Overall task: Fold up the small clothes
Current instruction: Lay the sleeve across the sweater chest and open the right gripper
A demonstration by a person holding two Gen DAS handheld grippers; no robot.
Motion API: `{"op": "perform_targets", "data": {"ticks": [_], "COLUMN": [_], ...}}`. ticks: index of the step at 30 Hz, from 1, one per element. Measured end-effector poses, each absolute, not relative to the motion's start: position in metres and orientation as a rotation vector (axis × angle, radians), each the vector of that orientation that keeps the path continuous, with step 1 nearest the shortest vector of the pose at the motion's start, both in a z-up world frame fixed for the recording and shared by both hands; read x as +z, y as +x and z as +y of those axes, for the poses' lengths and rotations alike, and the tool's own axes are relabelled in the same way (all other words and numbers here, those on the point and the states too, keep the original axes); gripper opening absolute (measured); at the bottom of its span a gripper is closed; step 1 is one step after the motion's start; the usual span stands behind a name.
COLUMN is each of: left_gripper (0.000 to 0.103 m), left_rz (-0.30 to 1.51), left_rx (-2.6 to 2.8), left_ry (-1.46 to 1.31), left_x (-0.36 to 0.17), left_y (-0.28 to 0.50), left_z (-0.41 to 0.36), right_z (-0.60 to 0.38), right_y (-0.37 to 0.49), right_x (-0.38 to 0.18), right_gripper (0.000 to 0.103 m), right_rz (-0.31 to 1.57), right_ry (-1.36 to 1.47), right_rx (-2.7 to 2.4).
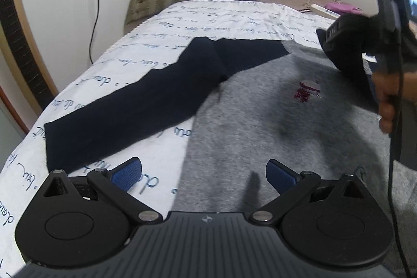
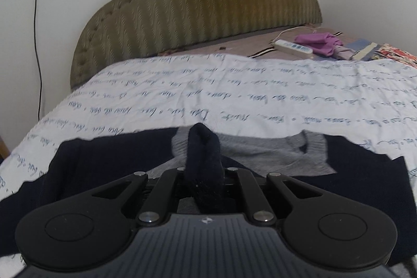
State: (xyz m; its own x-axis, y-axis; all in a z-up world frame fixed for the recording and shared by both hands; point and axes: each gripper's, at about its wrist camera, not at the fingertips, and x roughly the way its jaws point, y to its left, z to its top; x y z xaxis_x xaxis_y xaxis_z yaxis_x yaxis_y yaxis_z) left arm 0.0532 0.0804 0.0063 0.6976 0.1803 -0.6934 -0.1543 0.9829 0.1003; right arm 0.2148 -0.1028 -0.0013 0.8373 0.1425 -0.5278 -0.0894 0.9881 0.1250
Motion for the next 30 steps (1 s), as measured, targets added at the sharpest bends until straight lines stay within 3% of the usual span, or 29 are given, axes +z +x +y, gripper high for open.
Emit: {"op": "perform_targets", "data": {"ticks": [7,10,12,19,23,30], "left_gripper": [0.103,0.103,0.103,0.103,0.103,0.103], "left_rz": [0.789,0.788,0.787,0.796,0.791,0.791], "left_rx": [0.213,0.215,0.22,0.267,0.285,0.306], "left_ry": [0.004,0.014,0.025,-0.003,0.009,-0.015], "left_x": [0.007,0.006,0.007,0.006,0.006,0.007], "left_y": [0.054,0.052,0.05,0.051,0.047,0.039], "left_z": [0.092,0.094,0.094,0.103,0.106,0.12], "right_z": [-0.083,-0.08,-0.09,-0.135,-0.118,-0.095], "right_y": [0.232,0.238,0.233,0.222,0.228,0.214], "right_x": [-0.02,-0.027,-0.022,-0.015,-0.032,-0.026], "right_gripper": [0.01,0.04,0.072,0.074,0.073,0.074], "right_rz": [0.638,0.712,0.703,0.709,0.809,0.794], "right_ry": [0.042,0.063,0.155,0.463,0.39,0.245], "right_rx": [0.148,0.202,0.263,0.353,0.392,0.37]}}
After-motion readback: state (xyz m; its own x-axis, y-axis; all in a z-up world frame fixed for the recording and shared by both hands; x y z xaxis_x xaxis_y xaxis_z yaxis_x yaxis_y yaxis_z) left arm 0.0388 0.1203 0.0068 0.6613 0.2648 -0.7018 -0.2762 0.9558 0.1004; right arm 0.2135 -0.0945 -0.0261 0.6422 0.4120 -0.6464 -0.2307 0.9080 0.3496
